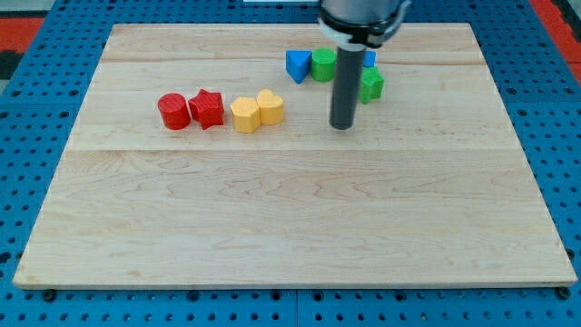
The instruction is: Push the green star right a bit
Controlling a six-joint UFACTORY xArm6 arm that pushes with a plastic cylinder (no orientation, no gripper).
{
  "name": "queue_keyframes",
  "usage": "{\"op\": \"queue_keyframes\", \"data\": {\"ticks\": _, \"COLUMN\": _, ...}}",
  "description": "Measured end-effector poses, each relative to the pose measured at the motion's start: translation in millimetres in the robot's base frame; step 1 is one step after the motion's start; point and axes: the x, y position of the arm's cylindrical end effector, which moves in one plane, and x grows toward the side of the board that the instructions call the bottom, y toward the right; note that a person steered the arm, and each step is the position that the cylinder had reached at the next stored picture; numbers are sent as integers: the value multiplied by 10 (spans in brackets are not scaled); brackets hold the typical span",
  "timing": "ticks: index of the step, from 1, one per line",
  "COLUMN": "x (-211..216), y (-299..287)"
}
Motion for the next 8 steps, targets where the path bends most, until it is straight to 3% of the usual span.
{"op": "queue_keyframes", "data": {"ticks": 3, "x": -482, "y": -253}}
{"op": "queue_keyframes", "data": {"ticks": 6, "x": -545, "y": -289}}
{"op": "queue_keyframes", "data": {"ticks": 8, "x": -545, "y": 189}}
